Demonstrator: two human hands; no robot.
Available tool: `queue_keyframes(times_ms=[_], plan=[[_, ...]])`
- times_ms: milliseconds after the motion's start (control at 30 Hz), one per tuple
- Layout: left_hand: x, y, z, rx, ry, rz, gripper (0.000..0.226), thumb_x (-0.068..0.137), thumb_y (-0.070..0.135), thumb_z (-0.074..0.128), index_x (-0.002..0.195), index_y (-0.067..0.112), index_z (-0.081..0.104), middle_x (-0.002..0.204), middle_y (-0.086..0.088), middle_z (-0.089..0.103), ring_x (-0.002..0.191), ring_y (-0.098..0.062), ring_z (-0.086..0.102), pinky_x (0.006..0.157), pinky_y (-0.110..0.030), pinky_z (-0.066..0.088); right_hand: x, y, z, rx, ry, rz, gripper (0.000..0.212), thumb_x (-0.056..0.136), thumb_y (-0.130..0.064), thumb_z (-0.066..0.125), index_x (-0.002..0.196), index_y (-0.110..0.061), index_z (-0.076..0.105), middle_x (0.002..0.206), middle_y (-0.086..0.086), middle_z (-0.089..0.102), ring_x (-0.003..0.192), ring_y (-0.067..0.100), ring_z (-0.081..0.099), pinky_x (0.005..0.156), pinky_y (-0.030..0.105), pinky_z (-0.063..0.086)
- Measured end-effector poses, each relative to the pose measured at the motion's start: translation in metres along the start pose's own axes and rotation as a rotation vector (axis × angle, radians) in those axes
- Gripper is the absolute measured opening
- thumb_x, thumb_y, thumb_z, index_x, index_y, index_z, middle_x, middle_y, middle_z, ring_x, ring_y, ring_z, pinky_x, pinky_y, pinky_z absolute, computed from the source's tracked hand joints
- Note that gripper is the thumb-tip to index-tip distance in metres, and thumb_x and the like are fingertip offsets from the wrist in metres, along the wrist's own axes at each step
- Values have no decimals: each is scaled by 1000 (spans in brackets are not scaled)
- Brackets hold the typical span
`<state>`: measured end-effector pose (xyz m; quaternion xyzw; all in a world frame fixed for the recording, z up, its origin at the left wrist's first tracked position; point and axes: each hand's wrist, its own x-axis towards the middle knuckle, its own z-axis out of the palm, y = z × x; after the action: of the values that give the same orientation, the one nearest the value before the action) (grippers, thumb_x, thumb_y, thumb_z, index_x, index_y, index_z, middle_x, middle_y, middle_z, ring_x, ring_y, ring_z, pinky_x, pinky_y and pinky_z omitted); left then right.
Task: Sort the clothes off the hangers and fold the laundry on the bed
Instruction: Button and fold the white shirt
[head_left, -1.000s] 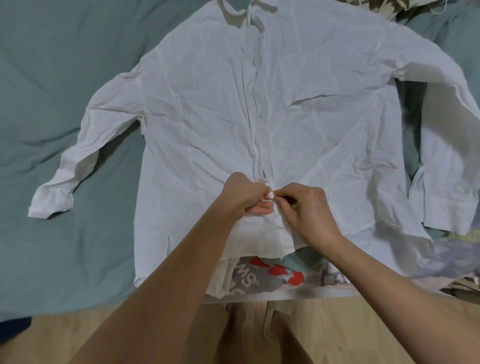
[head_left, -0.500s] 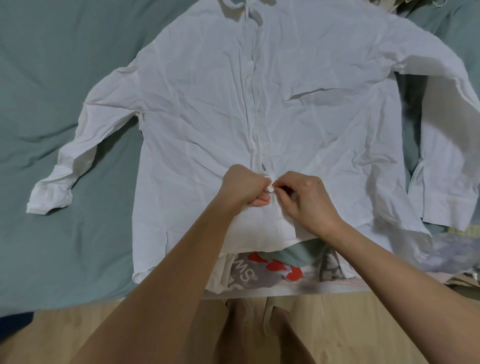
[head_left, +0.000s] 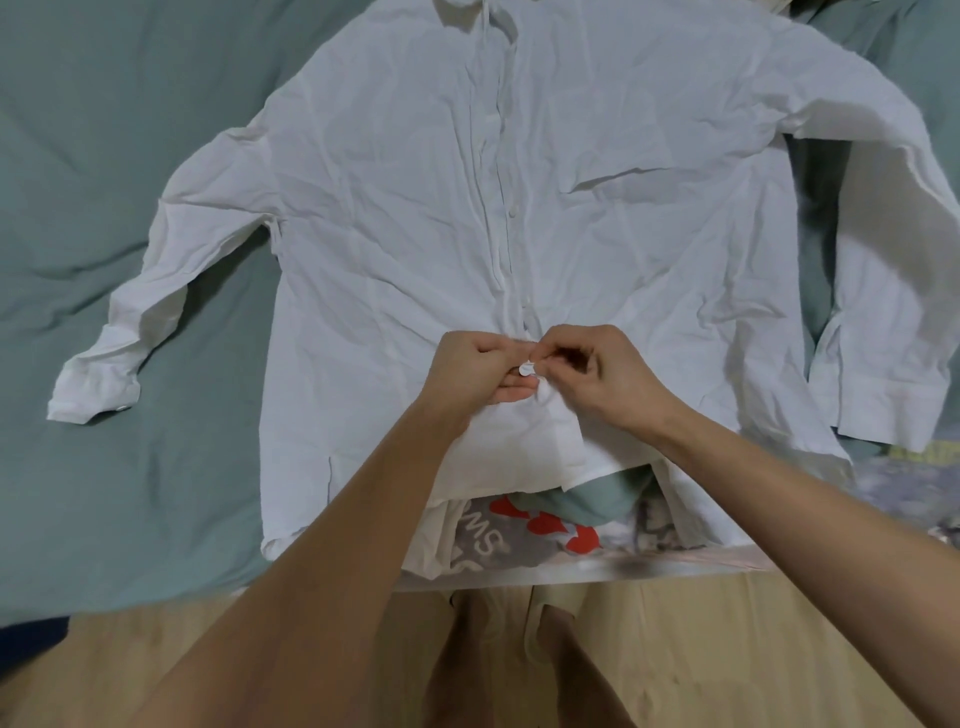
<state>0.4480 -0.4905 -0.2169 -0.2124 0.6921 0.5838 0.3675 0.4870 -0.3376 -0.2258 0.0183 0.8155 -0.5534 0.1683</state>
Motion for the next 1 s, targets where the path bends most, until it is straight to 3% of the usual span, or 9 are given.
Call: queue_keyframes(times_ms=[133, 300, 433, 533, 633, 800, 867, 933, 1000], plan=[[3, 8, 2, -87, 0, -195, 19, 84, 16, 74, 94, 0, 70, 69, -7, 71, 62, -10, 70, 66, -23, 60, 0, 1, 3, 64, 28, 31, 11, 87, -5, 62, 78, -7, 67, 61, 10, 52, 56, 9, 42, 55, 18, 35], [-9, 1, -3, -291, 0, -107, 15, 85, 3, 70, 96, -6, 69, 85, -16, 72, 81, -19, 73, 74, -25, 59, -8, 6, 11, 213, 242, 189, 8, 85, -5, 65, 79, -6, 70, 67, 12, 59, 61, 11, 49, 61, 16, 42], [-20, 2, -3, -145, 52, 9, 15, 76, -12, 72, 87, -4, 71, 83, -17, 72, 76, -20, 72, 73, -25, 59, -10, 6, 13, 159, 213, 197, 9, 85, -6, 66, 78, -8, 71, 68, 14, 64, 62, 12, 55, 64, 17, 46], [-19, 3, 2, 70, 147, 103, 16, 72, -4, 75, 82, 7, 76, 77, -10, 74, 74, -17, 73, 74, -25, 59, -8, 4, 10, 53, 197, 168, 9, 85, -11, 67, 76, -12, 71, 64, 4, 64, 60, 11, 56, 63, 16, 46], [-21, 0, 7, 264, 206, 189, 17, 72, 2, 73, 83, 13, 77, 73, 2, 74, 72, -4, 70, 71, -11, 54, -9, 1, 7, -123, 205, 85, 10, 85, -12, 67, 77, -11, 73, 68, 1, 68, 64, 10, 60, 64, 16, 46], [-23, -4, 12, 383, 260, 275, 16, 76, 0, 68, 84, 11, 76, 74, 5, 72, 71, 1, 65, 62, 1, 43, -10, 2, 16, -407, 229, -111, 12, 86, -7, 60, 79, -4, 69, 72, 6, 65, 65, 20, 59, 67, 40, 50], [-22, -5, 14, 408, 270, 300, 16, 79, -1, 65, 86, 9, 76, 78, 2, 72, 71, 1, 64, 62, 2, 42, -9, 3, 18, -443, 241, -117, 12, 86, -5, 57, 77, -3, 65, 70, 7, 63, 64, 22, 57, 65, 43, 49], [-21, -8, 13, 406, 255, 325, 16, 80, -1, 64, 89, 8, 75, 80, 2, 72, 72, 1, 64, 66, 1, 44, -8, 3, 19, -413, 237, -82, 13, 86, -4, 55, 77, -2, 64, 70, 8, 62, 64, 22, 56, 67, 38, 48], [-21, -10, 11, 380, 217, 329, 16, 81, 0, 65, 91, 8, 74, 80, 3, 72, 75, -2, 67, 72, -5, 49, -7, 2, 17, -320, 215, -8, 14, 87, -3, 55, 77, -2, 64, 70, 8, 63, 65, 18, 55, 69, 25, 45]])
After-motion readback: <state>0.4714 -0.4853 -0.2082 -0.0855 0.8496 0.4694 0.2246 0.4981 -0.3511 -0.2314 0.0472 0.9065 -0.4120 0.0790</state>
